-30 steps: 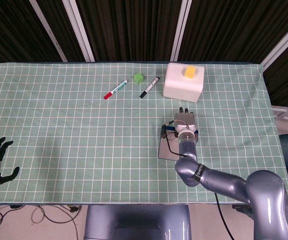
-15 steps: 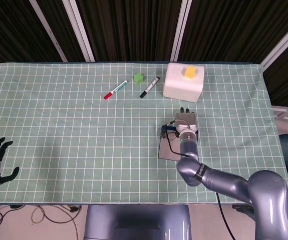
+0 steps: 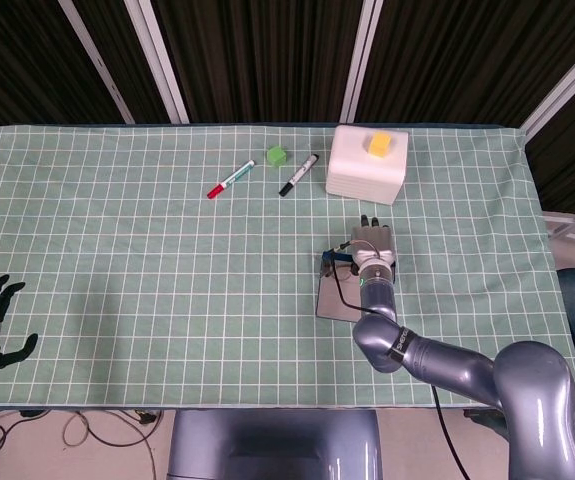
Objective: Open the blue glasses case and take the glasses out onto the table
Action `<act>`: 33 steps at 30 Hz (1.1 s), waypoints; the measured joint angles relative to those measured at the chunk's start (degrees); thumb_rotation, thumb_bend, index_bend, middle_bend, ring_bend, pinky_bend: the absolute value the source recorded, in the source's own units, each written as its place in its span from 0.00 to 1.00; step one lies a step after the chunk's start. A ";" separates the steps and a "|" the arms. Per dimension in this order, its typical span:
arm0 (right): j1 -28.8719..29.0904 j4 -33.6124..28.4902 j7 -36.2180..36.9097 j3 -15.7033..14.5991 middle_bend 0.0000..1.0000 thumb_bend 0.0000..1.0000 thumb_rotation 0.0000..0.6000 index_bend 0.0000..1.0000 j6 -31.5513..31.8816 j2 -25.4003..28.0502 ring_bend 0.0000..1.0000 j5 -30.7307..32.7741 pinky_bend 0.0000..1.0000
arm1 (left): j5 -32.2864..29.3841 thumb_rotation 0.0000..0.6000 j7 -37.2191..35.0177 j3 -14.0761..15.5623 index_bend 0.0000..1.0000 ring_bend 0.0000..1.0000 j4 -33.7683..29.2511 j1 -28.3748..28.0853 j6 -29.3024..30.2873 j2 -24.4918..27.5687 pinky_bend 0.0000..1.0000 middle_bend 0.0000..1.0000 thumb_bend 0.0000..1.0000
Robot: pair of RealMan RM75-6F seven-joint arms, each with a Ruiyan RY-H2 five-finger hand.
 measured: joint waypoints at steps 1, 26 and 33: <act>0.01 -0.01 0.04 0.02 0.04 0.45 1.00 0.53 -0.02 -0.01 0.00 -0.04 0.19 | -0.01 1.00 -0.01 0.01 0.13 0.00 -0.01 0.00 -0.03 0.01 0.00 0.00 0.32; 0.50 -1.82 2.47 0.85 0.04 0.47 1.00 0.56 0.16 -0.19 0.00 -2.04 0.19 | 0.10 1.00 -0.50 0.07 0.14 0.00 -0.07 0.03 -0.12 0.23 0.00 0.00 0.32; 1.43 -1.74 3.13 1.55 0.04 0.47 1.00 0.56 0.79 -1.01 0.00 -2.67 0.19 | 0.18 1.00 -0.68 0.14 0.14 0.00 -0.13 0.00 -0.32 0.35 0.00 0.00 0.32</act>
